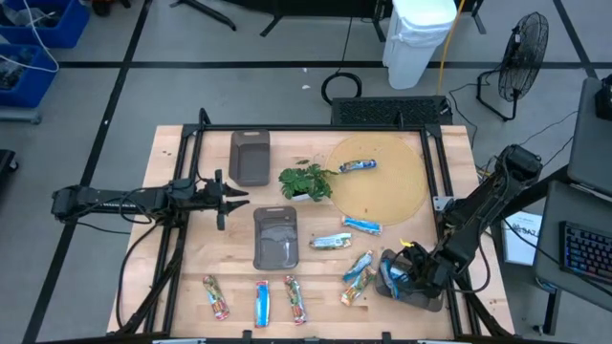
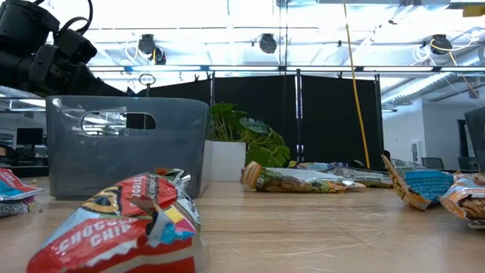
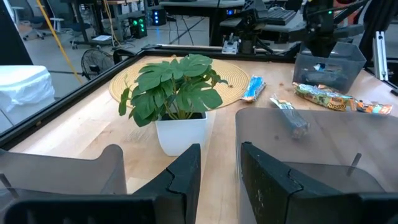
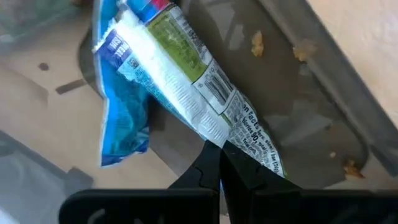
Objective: Pick and place Granola Bars by type
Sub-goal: Put the bottom blue granola bar into the bottom right black bin, then put the blue granola bar into the bottom right black bin
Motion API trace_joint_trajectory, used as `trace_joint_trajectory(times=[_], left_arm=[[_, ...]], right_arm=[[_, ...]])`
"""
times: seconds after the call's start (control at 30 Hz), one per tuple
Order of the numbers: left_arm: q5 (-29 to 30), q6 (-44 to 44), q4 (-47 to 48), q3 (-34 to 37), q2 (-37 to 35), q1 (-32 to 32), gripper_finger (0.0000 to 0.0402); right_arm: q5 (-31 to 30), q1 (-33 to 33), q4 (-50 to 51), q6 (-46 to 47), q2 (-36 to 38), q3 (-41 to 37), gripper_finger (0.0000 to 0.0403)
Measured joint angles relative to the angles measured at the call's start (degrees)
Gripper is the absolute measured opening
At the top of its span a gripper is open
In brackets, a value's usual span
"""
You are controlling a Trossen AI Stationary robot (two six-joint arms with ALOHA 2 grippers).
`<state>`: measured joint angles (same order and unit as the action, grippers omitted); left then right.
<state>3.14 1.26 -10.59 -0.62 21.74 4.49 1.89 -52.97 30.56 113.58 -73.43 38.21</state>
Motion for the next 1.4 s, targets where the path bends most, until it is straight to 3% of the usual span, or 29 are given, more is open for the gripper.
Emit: trace_joint_trajectory(times=[0.2, 0.47, 1.0, 1.23, 1.4], left_arm=[[0.0, 0.0, 0.0, 0.0, 0.0, 0.0, 0.0118], [0.0, 0.0, 0.0, 0.0, 0.0, 0.0, 0.0118], [0.0, 0.1, 0.0, 0.0, 0.0, 0.0, 0.0118], [0.0, 0.1, 0.0, 0.0, 0.0, 0.0, 0.0118], [0.0, 0.1, 0.0, 0.0, 0.0, 0.0, 0.0118]], right_arm=[[2.8, 0.2, -2.1, 0.3, 0.2, -1.4, 0.0000], [2.1, 0.5, -3.3, 0.7, 2.8, -1.6, 0.0005], [-4.1, 0.5, -1.8, 1.2, 9.8, -1.6, 0.0082], [-13.4, 0.5, -5.3, -6.2, 13.1, -1.6, 0.0113], [-26.2, 0.5, -8.0, -24.0, 16.6, -1.5, 0.0118]])
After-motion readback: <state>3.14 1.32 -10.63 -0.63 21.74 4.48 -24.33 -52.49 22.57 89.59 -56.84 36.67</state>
